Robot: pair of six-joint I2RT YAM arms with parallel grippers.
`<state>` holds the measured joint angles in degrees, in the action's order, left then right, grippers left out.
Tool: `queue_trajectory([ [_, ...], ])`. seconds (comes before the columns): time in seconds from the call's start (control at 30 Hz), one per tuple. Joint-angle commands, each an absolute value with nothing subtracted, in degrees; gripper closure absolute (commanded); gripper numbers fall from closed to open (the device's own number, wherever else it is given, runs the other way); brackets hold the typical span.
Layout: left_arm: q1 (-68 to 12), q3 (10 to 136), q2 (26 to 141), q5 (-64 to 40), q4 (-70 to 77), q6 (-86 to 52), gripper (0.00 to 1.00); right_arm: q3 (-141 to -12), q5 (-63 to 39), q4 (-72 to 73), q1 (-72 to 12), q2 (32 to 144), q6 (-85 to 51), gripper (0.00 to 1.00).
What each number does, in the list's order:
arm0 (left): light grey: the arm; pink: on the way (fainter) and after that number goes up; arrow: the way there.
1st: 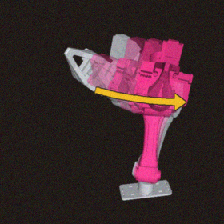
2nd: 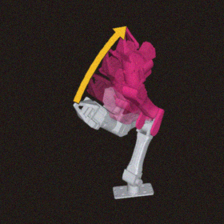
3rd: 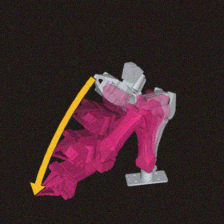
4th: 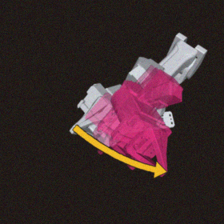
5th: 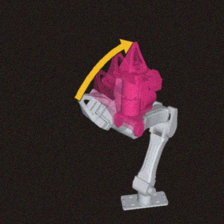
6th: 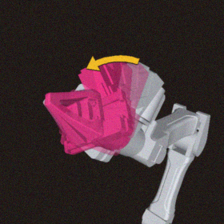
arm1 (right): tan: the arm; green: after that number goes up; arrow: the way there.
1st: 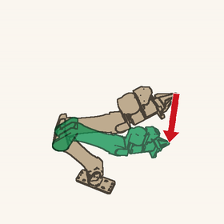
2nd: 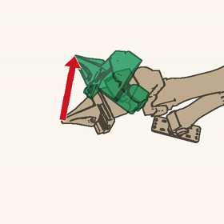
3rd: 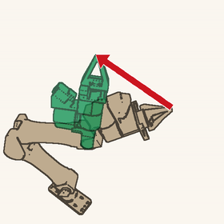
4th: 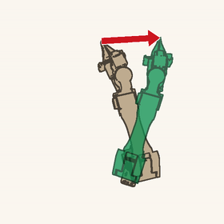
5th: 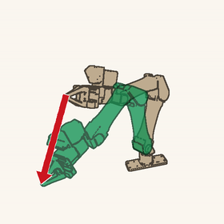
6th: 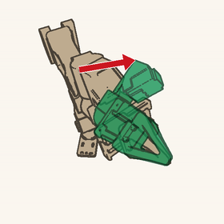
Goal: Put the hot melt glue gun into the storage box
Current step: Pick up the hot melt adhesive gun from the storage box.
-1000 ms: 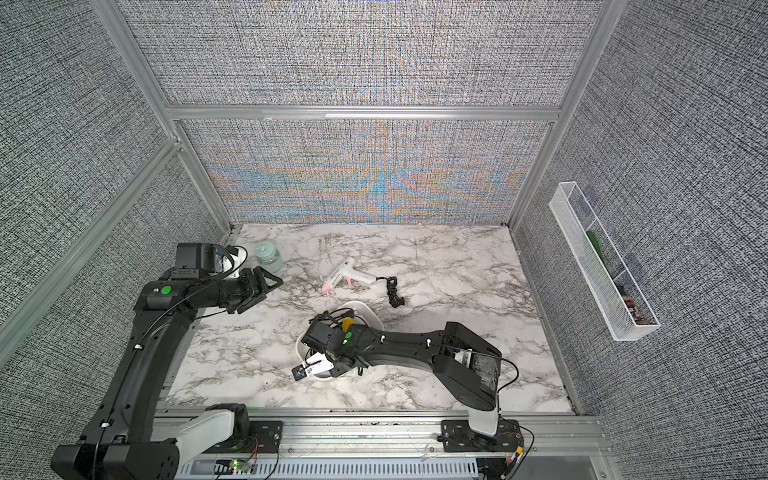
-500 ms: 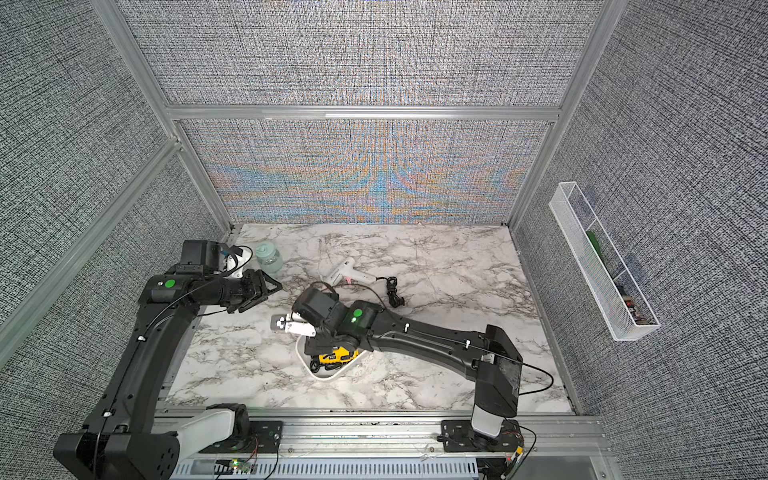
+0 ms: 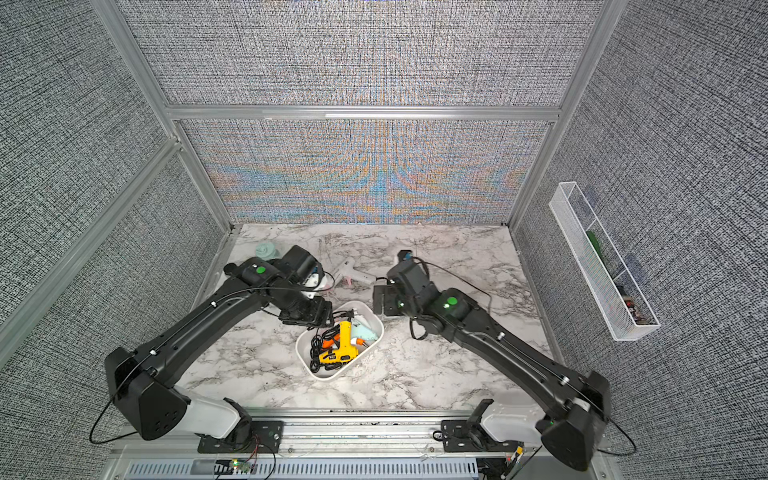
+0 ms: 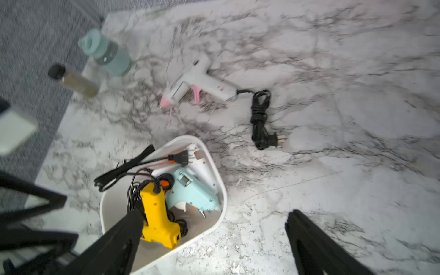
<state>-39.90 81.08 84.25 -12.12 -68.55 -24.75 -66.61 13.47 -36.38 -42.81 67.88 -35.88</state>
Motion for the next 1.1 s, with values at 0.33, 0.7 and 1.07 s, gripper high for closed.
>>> queue_trajectory([
  [0.33, -56.0, 88.7, 101.9, 15.3, -67.6, -37.0, 0.28, -61.1, 10.1, -36.4, -26.9, 57.4, -40.7, 0.01],
  [0.7, -56.9, 89.8, 109.4, 20.4, -66.6, -46.3, 0.44, -59.1, 8.2, -35.3, -25.1, 56.2, -39.7, 0.01],
  [1.07, -55.8, 84.5, 105.4, 18.9, -62.4, -51.1, 0.92, -58.9, 7.2, -34.9, -24.1, 54.8, -38.7, 0.01],
])
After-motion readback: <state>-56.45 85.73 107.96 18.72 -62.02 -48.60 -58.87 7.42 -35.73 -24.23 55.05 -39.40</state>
